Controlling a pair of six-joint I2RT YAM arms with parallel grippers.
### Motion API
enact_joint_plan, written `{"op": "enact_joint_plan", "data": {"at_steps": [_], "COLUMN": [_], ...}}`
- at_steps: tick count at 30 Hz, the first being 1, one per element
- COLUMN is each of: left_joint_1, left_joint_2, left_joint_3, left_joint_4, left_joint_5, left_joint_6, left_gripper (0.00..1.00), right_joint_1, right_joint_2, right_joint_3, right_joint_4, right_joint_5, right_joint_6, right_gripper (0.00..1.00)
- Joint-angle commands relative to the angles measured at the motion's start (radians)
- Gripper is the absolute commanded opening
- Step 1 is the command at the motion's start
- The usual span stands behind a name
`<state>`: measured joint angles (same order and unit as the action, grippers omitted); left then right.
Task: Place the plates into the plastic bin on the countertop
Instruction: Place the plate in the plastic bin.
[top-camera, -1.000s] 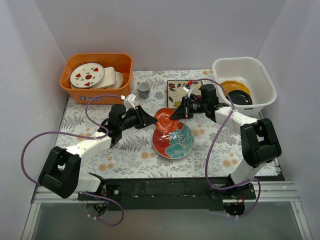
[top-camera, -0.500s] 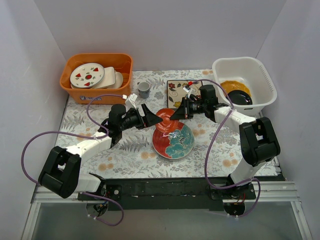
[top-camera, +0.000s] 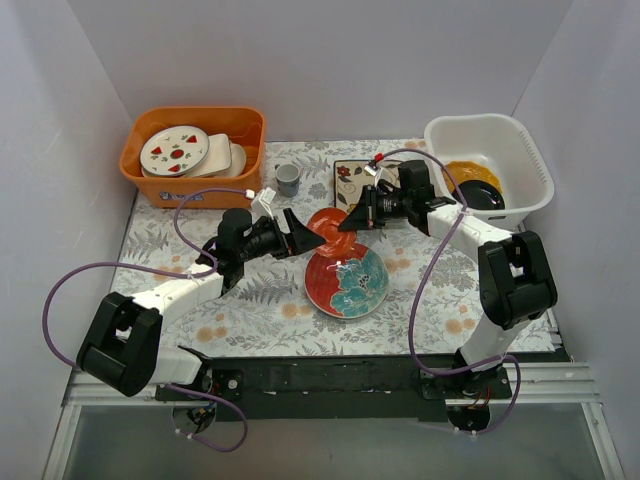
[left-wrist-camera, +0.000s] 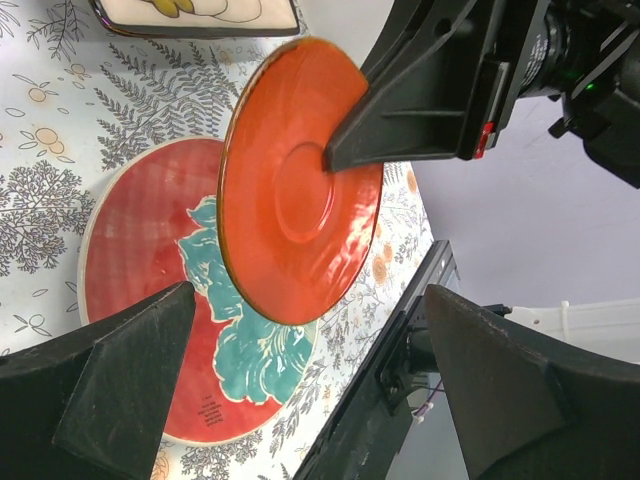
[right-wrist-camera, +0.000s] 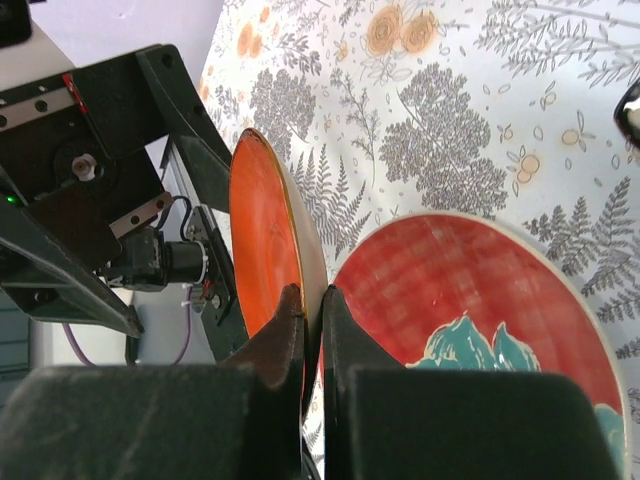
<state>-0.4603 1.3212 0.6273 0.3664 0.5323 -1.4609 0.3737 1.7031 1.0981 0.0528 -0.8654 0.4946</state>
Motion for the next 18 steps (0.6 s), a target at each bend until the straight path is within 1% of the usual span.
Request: {"op": "enact_joint_plan", "data": {"at_steps": [1,3,5,13,18], "left_joint_1": [-0.003,-0.003,-0.001,-0.001,-0.001], "left_joint_2": [-0.005,-0.010,-0.013,-0.017,-0.037], "left_joint_3": [0.029,0.025,0.023,0.015,0.002], "left_joint_4": [-0.011,-0.012,-0.012,-0.018,-0.023], "left_joint_5": [0.011,0.009,0.011,0.009,-0.017], "left_joint_6": [0.024,0.025,0.025,0.030,0.028], "left_gripper": [0.98,0.98,0.98,0.98,0.98], "right_joint_1": [-0.005,-0.010,-0.021,-0.102,-0.159], "right_joint_2": [0.004,0.006,0.010,0.020,0.021], "right_joint_3": [0.092,0.123,0.141,0.215,0.256], "right_joint_4": [-0.028,-0.051,-0.114,-0.166,-0.185], "right_joint_5": [0.002,0.026,0.043,0.080,0.091], "right_joint_6": [-0.037,-0.063,-0.082,-0.108,-0.110], "right_gripper": [0.01,0.01,0.01,0.01,0.01]}}
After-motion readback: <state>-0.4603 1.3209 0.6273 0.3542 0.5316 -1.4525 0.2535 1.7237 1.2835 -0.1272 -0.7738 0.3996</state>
